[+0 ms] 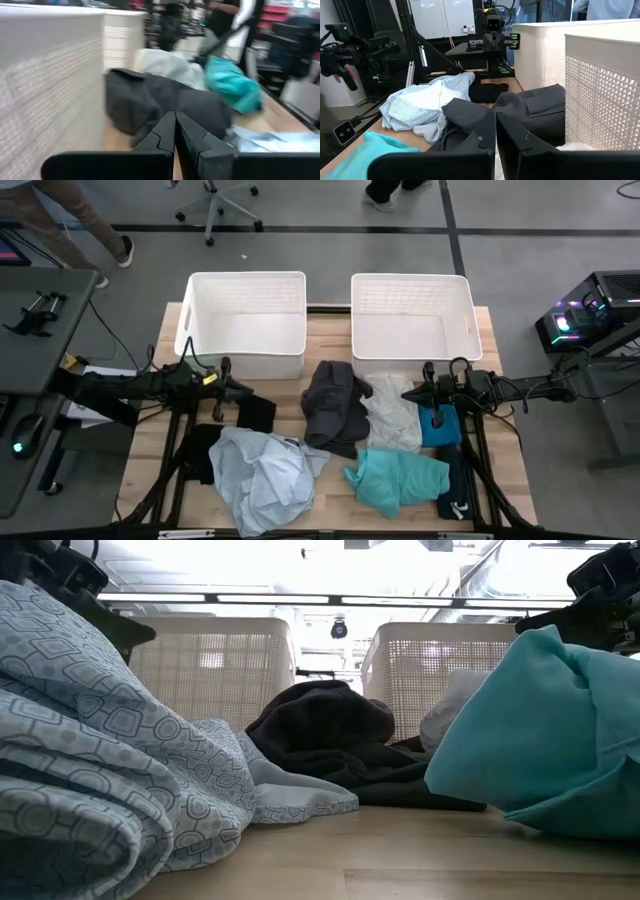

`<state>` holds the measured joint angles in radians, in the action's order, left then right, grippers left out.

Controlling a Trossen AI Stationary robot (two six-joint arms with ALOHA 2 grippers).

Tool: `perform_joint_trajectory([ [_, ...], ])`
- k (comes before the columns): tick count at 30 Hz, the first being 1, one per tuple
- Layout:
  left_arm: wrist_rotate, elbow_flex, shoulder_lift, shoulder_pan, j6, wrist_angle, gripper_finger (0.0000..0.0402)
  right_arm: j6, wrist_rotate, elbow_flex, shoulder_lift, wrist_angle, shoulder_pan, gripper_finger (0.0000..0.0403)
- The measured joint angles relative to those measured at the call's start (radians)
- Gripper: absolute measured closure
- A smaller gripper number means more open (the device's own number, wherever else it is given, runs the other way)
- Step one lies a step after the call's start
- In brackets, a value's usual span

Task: Sort clothes
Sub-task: Put the light blue shirt into the right white bin

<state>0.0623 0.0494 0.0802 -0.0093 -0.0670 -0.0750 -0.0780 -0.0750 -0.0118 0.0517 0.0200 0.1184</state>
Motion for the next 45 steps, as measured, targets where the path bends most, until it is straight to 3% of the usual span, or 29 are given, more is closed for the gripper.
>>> perform_joint_trajectory([
  [8,0.021,0.000,0.000,0.000,-0.003,-0.005,0.0401,-0.001,-0.017,0.000,0.000,0.007,0.000,0.0402],
  [15,0.020,0.000,0.000,0.000,-0.002,-0.007,0.0401,-0.694,-0.004,0.000,0.000,0.254,0.000,0.0402],
  [20,0.020,0.000,0.000,0.000,-0.002,-0.006,0.0401,-0.707,0.052,-0.067,0.030,0.402,0.020,0.0402],
  [23,0.020,0.000,0.000,0.000,-0.001,-0.006,0.0401,-0.615,0.039,-0.228,0.111,0.223,0.055,0.0402],
  [29,0.020,0.000,0.000,0.000,-0.001,-0.006,0.0401,-0.656,0.048,-0.607,0.425,-0.426,0.108,0.0402],
  [35,0.020,0.000,0.000,0.001,0.000,-0.006,0.0401,-1.102,0.388,-0.773,0.733,-0.851,0.147,0.0402],
  [40,0.019,0.000,0.000,0.001,0.000,-0.006,0.0401,-1.350,0.641,-0.782,0.896,-0.971,0.180,0.0373],
  [45,0.020,0.000,0.000,0.001,-0.001,-0.004,0.0401,-1.455,0.694,-0.777,1.011,-0.924,0.235,0.0291],
])
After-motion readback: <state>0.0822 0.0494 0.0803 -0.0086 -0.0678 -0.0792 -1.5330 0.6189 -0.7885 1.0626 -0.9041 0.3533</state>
